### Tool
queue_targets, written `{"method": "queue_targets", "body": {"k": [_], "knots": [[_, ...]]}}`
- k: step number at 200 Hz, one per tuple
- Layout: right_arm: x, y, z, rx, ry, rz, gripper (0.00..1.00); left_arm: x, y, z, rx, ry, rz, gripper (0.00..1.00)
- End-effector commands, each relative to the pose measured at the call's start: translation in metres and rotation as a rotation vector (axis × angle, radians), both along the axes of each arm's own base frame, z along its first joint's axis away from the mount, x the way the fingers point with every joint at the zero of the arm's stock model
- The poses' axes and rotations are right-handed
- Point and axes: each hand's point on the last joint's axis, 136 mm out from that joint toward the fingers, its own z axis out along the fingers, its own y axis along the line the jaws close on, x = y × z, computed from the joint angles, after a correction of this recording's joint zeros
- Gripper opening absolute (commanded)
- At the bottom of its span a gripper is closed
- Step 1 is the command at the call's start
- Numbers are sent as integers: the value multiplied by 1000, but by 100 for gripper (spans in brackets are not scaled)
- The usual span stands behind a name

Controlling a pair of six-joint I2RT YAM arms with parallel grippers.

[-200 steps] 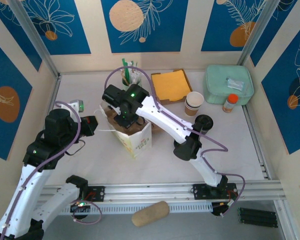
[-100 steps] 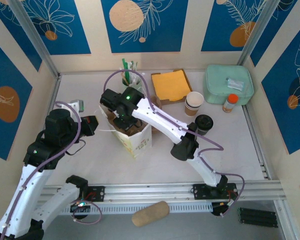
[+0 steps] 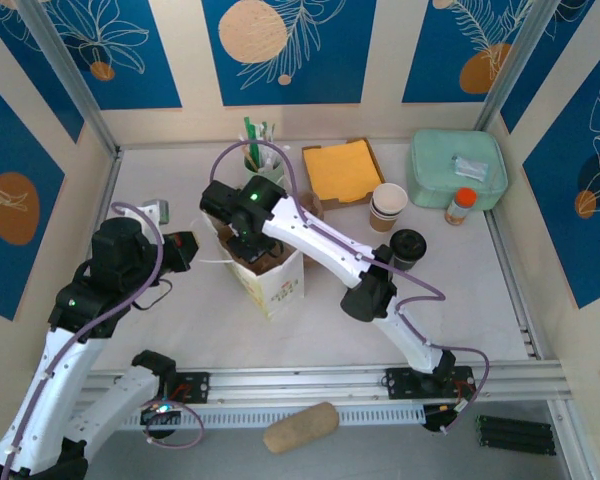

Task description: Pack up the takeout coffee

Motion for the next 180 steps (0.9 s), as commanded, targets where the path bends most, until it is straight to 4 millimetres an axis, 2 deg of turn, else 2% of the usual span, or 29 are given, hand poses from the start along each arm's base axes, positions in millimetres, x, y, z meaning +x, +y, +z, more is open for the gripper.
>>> {"method": "queue_targets", "body": {"k": [1,131,180], "knots": [[-8,-2,-19,-43,57,-20,21,-1,0,5,-28,-17,3,0],[-3,-1,-38,-10,130,-71,20,-7,4,11,-29,-32,11,0],[-3,-4,-59,-36,169,-82,20,-8,2,15,-41,-39,1,0]]}}
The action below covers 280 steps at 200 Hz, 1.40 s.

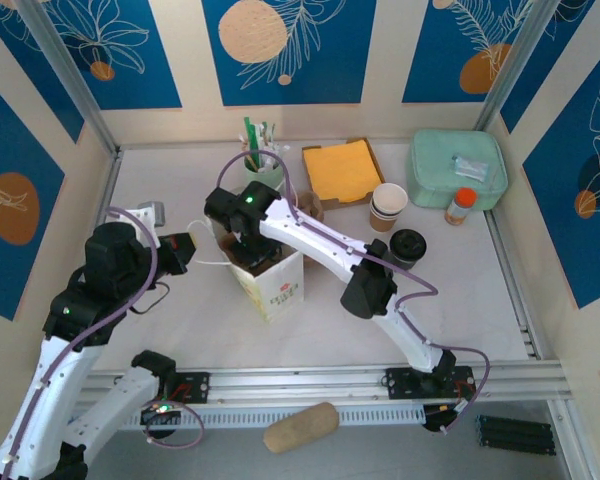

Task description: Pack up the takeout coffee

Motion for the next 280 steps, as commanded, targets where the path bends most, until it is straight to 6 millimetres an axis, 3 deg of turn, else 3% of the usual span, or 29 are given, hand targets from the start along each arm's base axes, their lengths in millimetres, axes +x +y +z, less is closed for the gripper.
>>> {"method": "queue_targets", "body": {"k": [1,99,214,245,280], "knots": [[-4,-1,-17,-14,55,-23,20,-3,0,9,-32,-14,1,0],[-12,-7,-62,-52,141,-55,20,-5,-1,9,-44,-13,-5,0],[-38,-12,-121,-79,270,-80,23,-5,-3,10,-58,-15,-12,0],[-40,-10,-118,-71,273,-75,31,-5,-3,10,-59,-12,-12,0],[-34,0,-96,-28,247,-59,42,-5,-3,8,-58,-8,-8,0]]}}
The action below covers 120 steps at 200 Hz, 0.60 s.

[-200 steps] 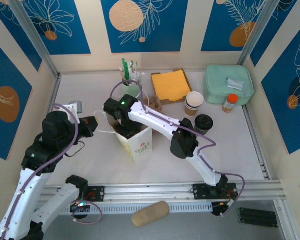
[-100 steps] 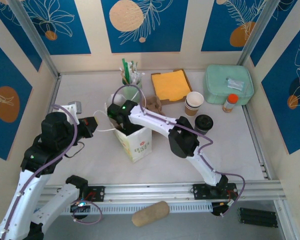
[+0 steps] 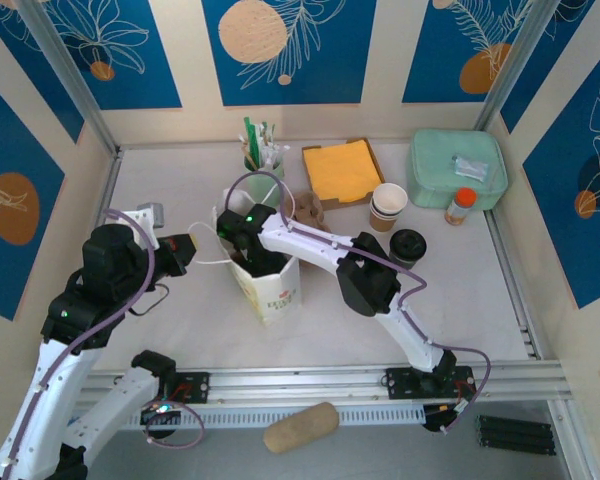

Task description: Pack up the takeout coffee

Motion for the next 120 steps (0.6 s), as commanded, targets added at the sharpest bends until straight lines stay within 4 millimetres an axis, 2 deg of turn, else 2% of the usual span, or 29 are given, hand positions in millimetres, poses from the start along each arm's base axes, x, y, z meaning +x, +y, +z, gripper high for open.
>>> {"method": "queue_targets", "body": {"k": [1,46,90,120], "knots": [[-21,0,-7,-22,102,8,42,-1,1,4,-23,-10,5,0],[-8,13,33,46,42,25,56,-2,1,3,-22,-7,4,0],[1,21,60,99,-1,33,69,-3,1,1,-23,-6,5,0],[5,25,81,136,-32,41,71,-3,2,-3,-17,0,6,0]]}}
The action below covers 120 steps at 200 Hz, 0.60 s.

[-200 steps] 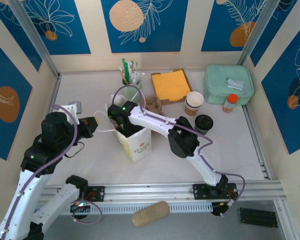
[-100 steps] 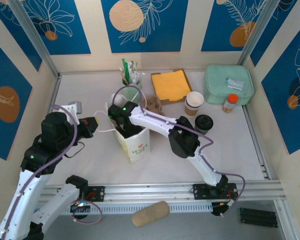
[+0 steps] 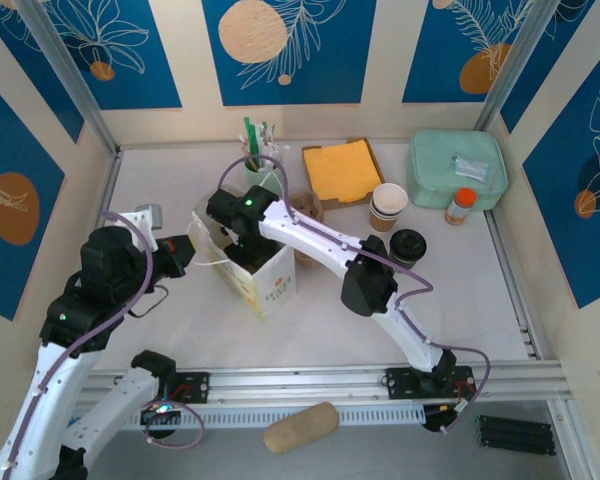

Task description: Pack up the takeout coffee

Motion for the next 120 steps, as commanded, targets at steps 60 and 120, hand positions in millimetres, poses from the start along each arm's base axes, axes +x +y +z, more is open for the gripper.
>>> {"method": "queue_targets", "body": {"k": [60,120], "knots": [[-1,4,59,94,-48,23,72,1,2,-8,-3,16,14,0],[1,2,100,173,-116,25,70,1,4,-12,5,24,21,0]]}}
